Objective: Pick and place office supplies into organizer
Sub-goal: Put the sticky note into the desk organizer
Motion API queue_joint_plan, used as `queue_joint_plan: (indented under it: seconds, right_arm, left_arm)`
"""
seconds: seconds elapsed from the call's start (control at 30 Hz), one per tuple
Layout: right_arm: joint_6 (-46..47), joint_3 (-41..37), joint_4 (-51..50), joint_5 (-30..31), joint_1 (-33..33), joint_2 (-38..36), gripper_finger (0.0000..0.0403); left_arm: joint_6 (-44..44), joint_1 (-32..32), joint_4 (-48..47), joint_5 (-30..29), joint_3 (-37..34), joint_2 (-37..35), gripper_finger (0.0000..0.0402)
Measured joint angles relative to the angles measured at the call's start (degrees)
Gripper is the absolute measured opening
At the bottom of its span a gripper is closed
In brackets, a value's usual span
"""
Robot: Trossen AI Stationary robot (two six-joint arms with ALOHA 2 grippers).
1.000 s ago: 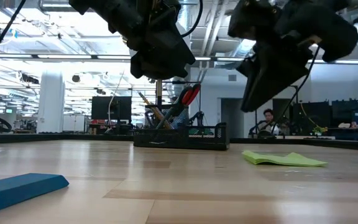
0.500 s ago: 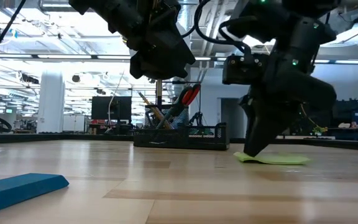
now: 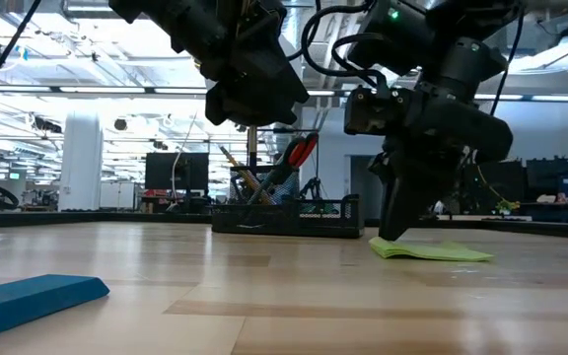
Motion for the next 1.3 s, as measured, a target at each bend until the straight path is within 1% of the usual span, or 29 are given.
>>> queue_joint_plan:
  seconds: [0.13, 0.3, 0.5, 0.83, 1.0, 1.17, 1.3]
  right_arm:
    - [-0.24, 0.00, 1.26, -0.47, -0.98, 0.22, 0.0072]
    - [-1.58, 0.08, 3.98, -5.80, -1.40, 0.88, 0.0072]
    - [-1.15, 0.09, 1.05, -6.18, -1.45, 1.46, 0.0072]
    - [-0.72, 0.09, 0.76, -7.23, -1.51, 1.41, 0.0072]
    - [6.69, 0.50, -4.98, -6.74, -1.45, -2.13, 0.0072]
    - [15.96, 0.35, -12.72, 0.26, 0.18, -6.36, 0.0072]
    - [25.85, 0.30, -19.25, 0.03, 2.19, -6.99, 0.0072]
  left_arm:
    - [0.00, 0.00, 0.00, 0.00, 0.00, 0.00, 0.0171]
    - [0.00, 0.00, -0.03, 0.13, 0.00, 0.00, 0.0171]
    - [0.00, 0.00, -0.27, 0.14, 0.00, 0.00, 0.0171]
    - [0.00, 0.00, -0.63, 0.10, 0.00, 0.02, 0.0171]
    - [0.00, 0.00, -0.77, 0.07, 0.02, 0.02, 0.0171]
    - [0.00, -0.02, -1.44, 0.02, 0.04, 0.02, 0.0171]
    - [0.00, -0.01, -1.79, 0.00, 0.04, 0.02, 0.0171]
